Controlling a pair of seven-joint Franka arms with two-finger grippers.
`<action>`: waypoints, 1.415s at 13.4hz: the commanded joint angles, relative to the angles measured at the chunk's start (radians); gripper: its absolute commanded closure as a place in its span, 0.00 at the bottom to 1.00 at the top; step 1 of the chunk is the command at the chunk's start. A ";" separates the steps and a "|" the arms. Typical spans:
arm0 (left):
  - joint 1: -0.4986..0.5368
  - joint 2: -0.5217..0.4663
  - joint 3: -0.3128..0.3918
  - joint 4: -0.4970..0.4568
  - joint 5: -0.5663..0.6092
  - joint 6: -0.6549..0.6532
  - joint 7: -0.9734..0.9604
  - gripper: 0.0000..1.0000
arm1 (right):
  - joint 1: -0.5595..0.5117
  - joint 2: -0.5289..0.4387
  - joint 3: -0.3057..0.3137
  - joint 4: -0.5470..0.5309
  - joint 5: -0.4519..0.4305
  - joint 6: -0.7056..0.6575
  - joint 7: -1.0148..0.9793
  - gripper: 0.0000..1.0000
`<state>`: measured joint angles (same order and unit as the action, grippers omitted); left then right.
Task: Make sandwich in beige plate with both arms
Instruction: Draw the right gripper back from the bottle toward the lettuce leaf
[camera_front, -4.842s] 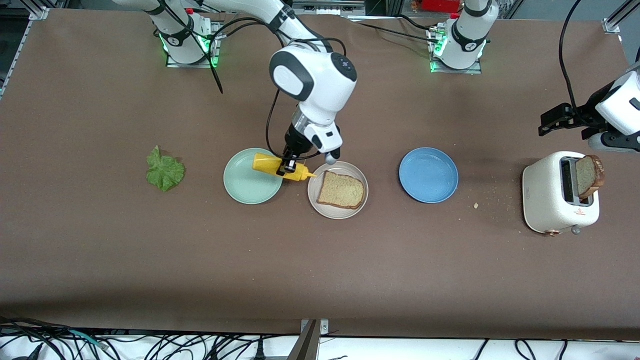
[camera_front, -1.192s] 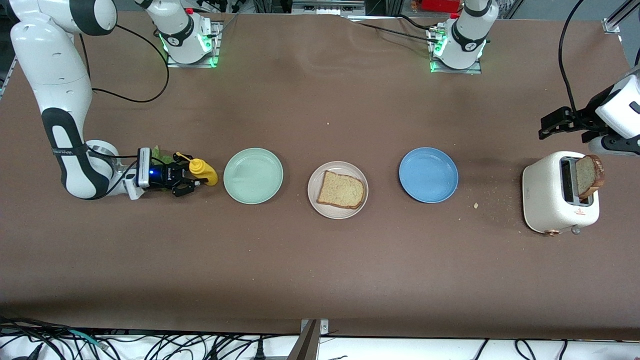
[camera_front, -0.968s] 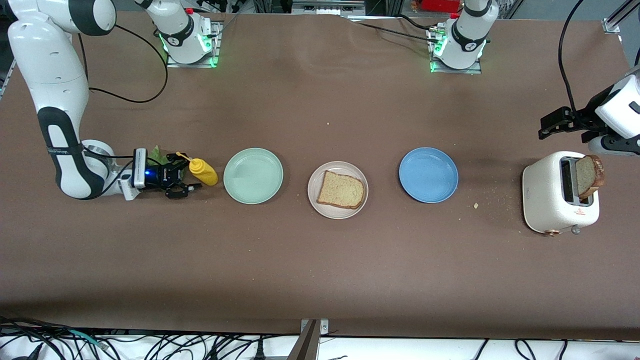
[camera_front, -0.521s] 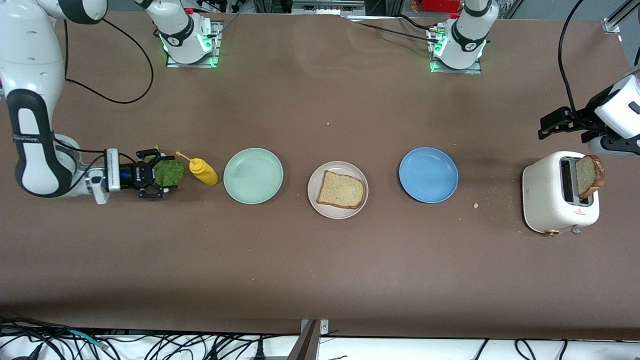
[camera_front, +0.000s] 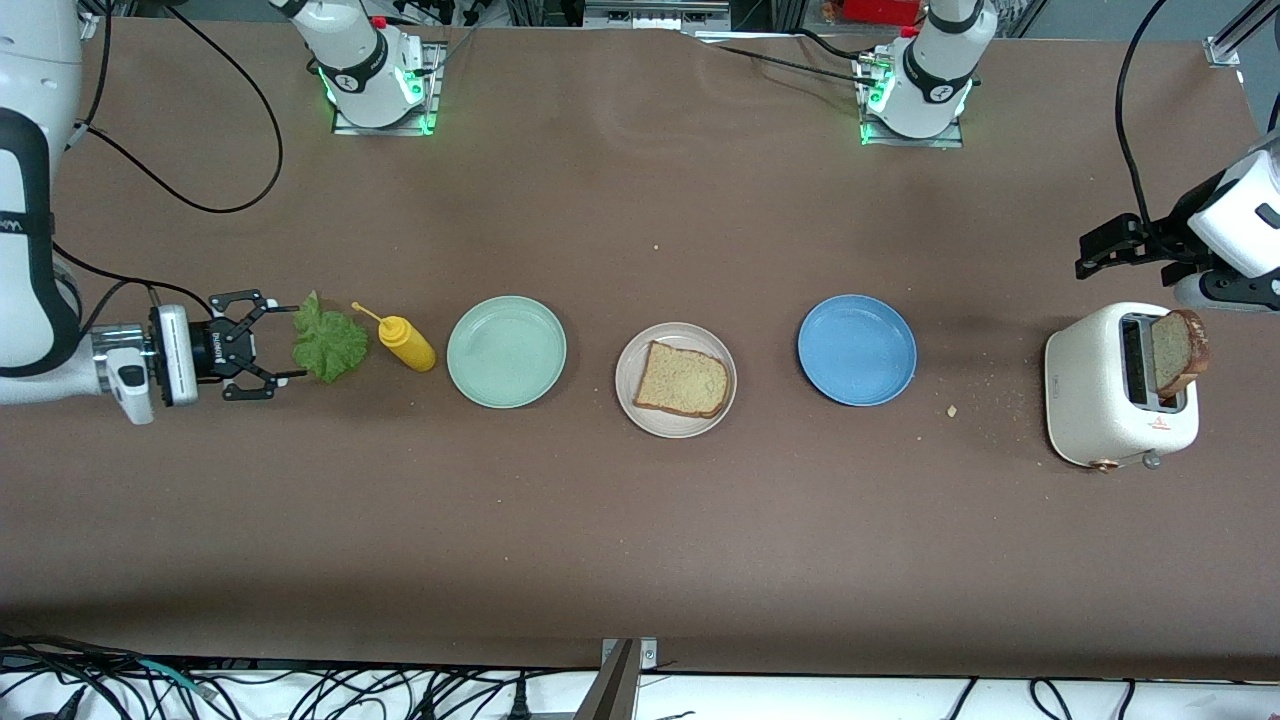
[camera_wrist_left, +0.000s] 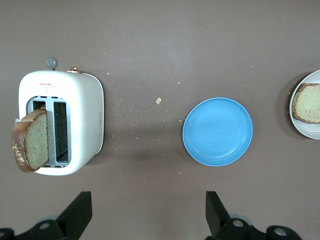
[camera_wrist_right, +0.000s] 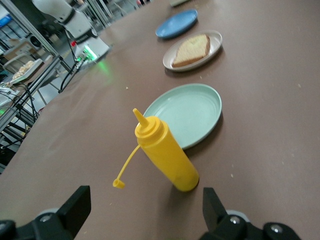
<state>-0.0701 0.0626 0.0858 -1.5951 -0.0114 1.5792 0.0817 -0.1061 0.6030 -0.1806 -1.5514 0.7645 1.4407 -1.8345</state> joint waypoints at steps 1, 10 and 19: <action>-0.001 -0.004 -0.008 -0.003 0.024 0.004 -0.004 0.00 | 0.069 -0.061 0.004 0.091 -0.167 0.000 0.269 0.01; -0.002 -0.003 -0.008 -0.005 0.022 0.002 -0.004 0.00 | 0.169 -0.140 0.009 0.146 -0.476 0.006 0.811 0.01; -0.002 -0.003 -0.008 -0.005 0.022 0.002 -0.002 0.00 | 0.233 -0.143 0.007 -0.137 -0.637 0.315 1.245 0.01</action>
<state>-0.0704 0.0638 0.0830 -1.5963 -0.0114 1.5792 0.0817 0.1076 0.4835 -0.1739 -1.5654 0.1546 1.6698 -0.6831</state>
